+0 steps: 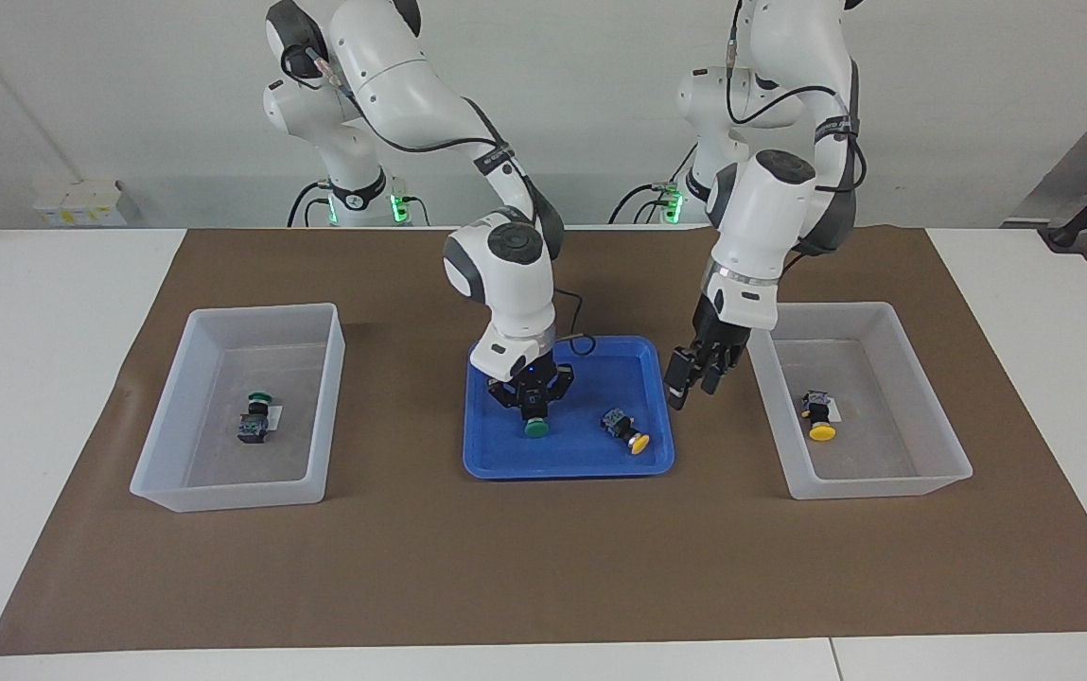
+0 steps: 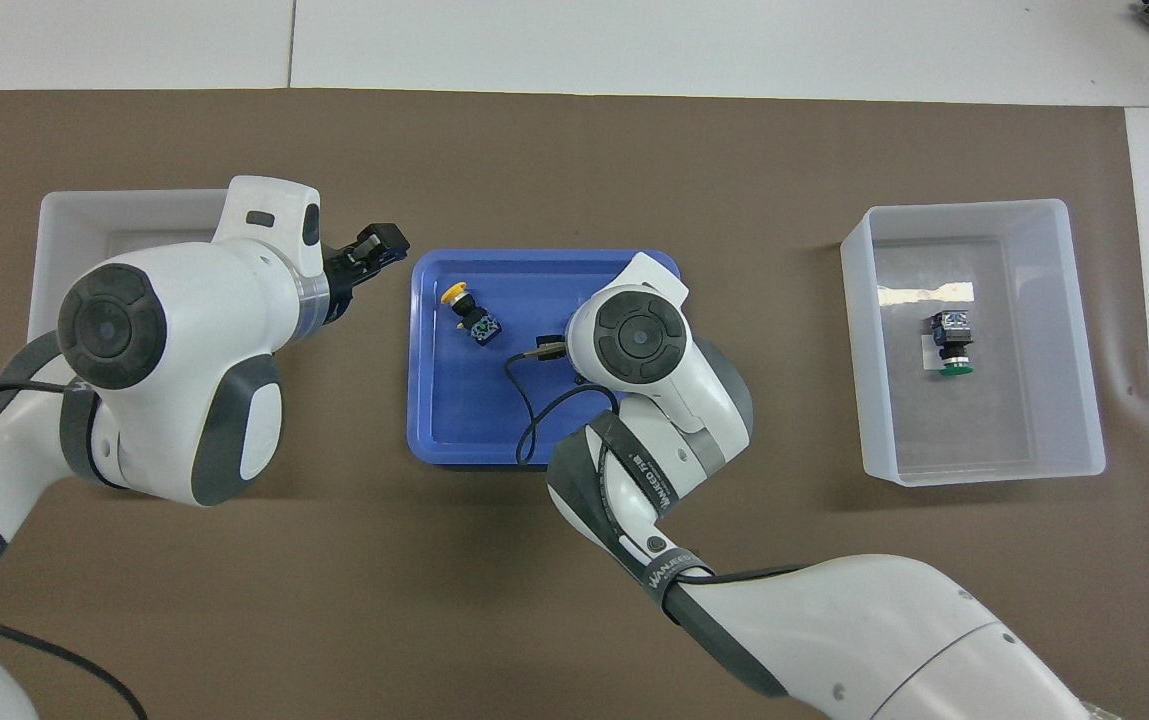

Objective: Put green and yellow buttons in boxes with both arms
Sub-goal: 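Grasp second yellow button with the left gripper while the right gripper carries green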

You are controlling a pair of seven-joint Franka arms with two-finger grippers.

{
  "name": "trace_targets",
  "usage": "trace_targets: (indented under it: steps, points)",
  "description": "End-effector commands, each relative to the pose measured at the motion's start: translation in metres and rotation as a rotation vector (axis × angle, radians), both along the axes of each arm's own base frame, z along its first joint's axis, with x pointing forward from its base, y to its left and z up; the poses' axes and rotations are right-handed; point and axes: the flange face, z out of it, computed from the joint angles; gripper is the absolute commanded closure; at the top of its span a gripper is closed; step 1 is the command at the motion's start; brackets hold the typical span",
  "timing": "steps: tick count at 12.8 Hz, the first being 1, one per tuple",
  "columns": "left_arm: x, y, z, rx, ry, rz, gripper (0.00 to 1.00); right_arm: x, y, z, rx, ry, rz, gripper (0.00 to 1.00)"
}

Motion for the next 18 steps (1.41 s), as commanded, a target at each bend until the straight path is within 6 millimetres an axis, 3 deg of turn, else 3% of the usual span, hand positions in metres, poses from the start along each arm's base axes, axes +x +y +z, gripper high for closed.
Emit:
trace_targets:
  steps: [1, 3, 5, 9, 14, 18]
  points:
    - [-0.004, -0.009, -0.012, -0.01, 0.013, 0.008, 0.19, 0.011, -0.041, 0.05, -0.006, -0.015, -0.062, 1.0]
    - [-0.006, -0.02, -0.033, -0.006, 0.036, -0.004, 0.19, 0.021, -0.077, 0.086, 0.002, -0.042, -0.118, 1.0]
    - [-0.009, -0.032, -0.055, -0.012, 0.036, -0.018, 0.19, 0.033, -0.131, 0.114, -0.013, -0.05, -0.159, 1.0]
    - [-0.011, -0.035, -0.069, -0.01, 0.052, -0.017, 0.19, 0.029, -0.207, 0.158, -0.062, -0.006, -0.174, 1.0]
    - [-0.016, -0.04, -0.086, -0.023, 0.044, -0.005, 0.22, 0.029, -0.292, 0.145, -0.102, 0.104, -0.173, 1.0]
    - [-0.021, -0.046, -0.098, -0.029, 0.047, -0.004, 0.32, 0.017, -0.345, 0.099, -0.119, 0.184, -0.144, 1.0]
